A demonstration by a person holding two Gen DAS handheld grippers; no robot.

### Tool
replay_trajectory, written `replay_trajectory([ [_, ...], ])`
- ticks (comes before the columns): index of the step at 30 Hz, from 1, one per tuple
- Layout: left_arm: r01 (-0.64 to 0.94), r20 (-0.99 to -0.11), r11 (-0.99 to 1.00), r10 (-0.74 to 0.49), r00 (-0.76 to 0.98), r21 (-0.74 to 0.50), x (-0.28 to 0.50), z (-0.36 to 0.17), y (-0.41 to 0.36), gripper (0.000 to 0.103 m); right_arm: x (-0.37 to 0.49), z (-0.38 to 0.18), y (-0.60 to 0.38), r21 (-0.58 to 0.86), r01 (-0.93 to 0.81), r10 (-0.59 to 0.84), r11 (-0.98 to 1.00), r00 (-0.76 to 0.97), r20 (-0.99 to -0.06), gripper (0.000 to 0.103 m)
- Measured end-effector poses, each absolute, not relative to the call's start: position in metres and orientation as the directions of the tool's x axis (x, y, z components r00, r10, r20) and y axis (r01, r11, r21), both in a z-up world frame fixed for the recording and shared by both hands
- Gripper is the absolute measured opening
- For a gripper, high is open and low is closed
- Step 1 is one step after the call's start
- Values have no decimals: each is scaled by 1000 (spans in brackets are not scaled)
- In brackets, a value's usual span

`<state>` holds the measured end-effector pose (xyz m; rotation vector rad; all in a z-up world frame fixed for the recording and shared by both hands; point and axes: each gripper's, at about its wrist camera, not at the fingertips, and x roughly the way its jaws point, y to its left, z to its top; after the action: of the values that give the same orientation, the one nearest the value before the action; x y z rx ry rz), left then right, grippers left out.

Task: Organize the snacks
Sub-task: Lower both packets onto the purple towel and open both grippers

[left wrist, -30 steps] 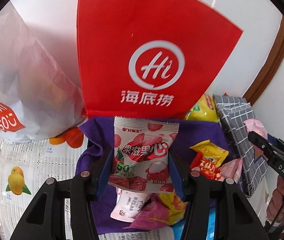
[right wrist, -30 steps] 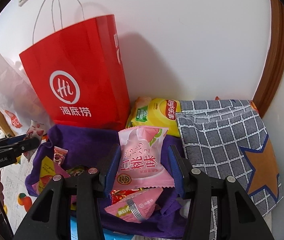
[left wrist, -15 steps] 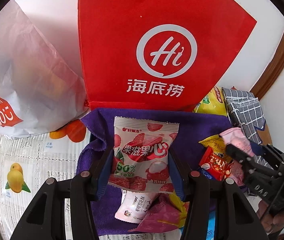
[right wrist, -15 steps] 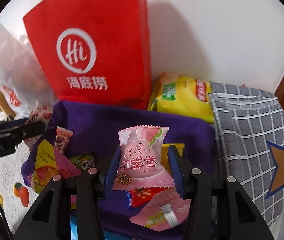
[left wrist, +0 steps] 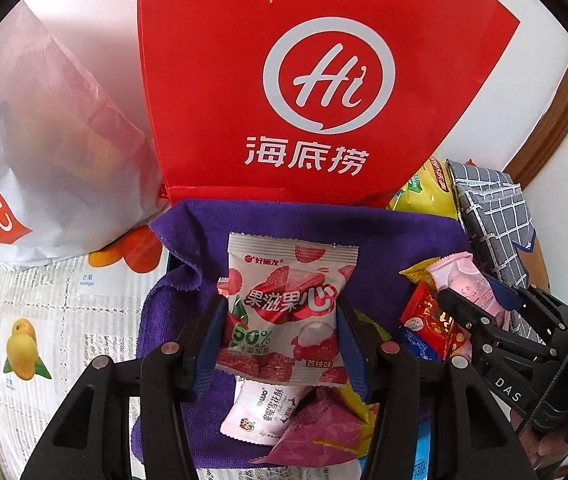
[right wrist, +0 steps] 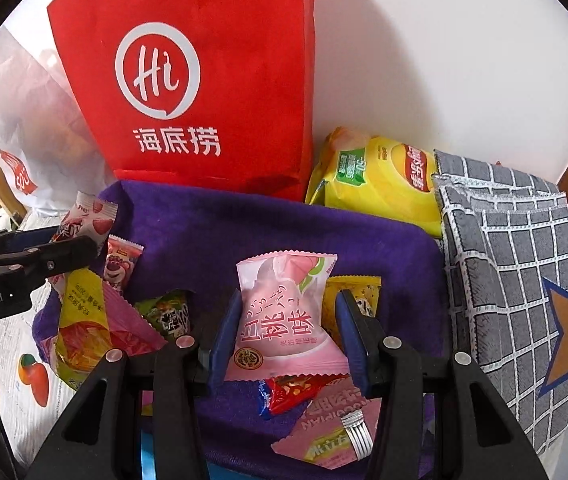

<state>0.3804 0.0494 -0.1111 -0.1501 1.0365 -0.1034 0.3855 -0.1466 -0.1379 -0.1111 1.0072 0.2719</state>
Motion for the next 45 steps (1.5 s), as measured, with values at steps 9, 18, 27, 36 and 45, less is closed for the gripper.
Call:
replay_trajectory([
  [9,9,-859,984,-162,486,-180,383,-117,50,51,389,-147,-143,13,-278,152,960,484,-862,48],
  [18,5,-867,984,-160,471,-179,386,-121,51,51,390,-151,-142,-5,-280,135,960,481,-866,48],
  [27,10,-868,985,-156,472,-171,387,-123,49,51,390,-152,-143,-6,-280,135,960,481,-866,48],
  [36,13,-867,984,-160,472,-175,387,-123,50,51,389,-154,-141,-12,-287,131,958,474,-871,48],
  [45,12,-868,984,-160,469,-175,388,-124,49,51,391,-159,-140,-7,-293,134,956,459,-878,48],
])
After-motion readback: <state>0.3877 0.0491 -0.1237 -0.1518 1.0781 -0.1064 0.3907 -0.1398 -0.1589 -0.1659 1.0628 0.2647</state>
